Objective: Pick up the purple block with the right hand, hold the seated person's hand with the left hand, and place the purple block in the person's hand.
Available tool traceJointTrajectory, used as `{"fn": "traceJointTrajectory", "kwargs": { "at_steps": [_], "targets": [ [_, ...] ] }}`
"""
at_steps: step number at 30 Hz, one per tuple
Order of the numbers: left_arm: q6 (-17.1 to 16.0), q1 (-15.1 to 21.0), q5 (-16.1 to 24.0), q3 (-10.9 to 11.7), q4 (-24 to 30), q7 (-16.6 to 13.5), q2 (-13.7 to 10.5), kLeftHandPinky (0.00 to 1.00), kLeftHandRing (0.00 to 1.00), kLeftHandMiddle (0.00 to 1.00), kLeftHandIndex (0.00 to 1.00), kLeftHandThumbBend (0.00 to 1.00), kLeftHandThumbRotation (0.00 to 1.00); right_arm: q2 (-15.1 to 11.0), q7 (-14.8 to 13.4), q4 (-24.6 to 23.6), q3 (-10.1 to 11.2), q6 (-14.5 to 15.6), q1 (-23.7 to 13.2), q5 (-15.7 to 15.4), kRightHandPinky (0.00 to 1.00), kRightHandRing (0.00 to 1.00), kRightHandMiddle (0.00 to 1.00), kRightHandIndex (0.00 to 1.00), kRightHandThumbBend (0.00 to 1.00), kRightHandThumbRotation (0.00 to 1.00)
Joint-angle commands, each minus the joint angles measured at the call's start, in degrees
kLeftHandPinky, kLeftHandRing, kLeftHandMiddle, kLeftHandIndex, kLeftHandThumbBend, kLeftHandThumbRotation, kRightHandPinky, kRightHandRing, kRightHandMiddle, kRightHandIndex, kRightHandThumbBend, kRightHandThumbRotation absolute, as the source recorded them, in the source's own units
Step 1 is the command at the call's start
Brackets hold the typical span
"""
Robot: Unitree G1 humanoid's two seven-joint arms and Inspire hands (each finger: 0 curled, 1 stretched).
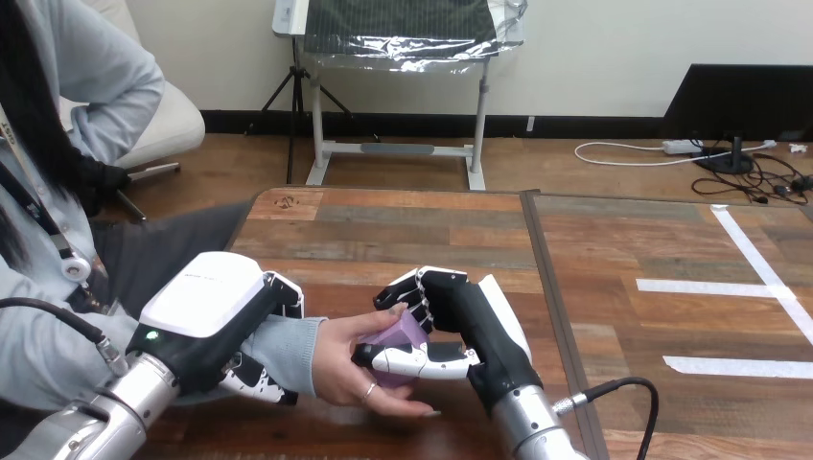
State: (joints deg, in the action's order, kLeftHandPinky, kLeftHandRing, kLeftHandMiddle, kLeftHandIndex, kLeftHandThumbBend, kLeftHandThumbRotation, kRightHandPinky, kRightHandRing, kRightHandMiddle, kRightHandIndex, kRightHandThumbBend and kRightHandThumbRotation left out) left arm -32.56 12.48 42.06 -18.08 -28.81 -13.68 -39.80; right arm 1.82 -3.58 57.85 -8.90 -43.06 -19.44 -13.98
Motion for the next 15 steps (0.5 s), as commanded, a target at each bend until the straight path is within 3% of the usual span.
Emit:
{"fn": "traceJointTrajectory", "kwargs": {
  "at_steps": [1,15],
  "targets": [
    [-1.3,4.3,-1.9,3.1,5.5,-2.0,1.0,0.25,0.28,0.33,0.33,0.85,0.0,1.1,-0.2,-0.9,-1.4,-2.3,-1.6,-0.9,0.28,0.33,0.41,0.48,0.82,0.0],
    [-1.3,3.5,-1.8,3.6,6.4,-2.9,1.3,0.25,0.28,0.33,0.33,0.87,0.0,1.0,-1.5,0.0,-2.2,-2.4,-1.6,-2.3,0.28,0.33,0.42,0.48,0.8,0.0]
  ]
}}
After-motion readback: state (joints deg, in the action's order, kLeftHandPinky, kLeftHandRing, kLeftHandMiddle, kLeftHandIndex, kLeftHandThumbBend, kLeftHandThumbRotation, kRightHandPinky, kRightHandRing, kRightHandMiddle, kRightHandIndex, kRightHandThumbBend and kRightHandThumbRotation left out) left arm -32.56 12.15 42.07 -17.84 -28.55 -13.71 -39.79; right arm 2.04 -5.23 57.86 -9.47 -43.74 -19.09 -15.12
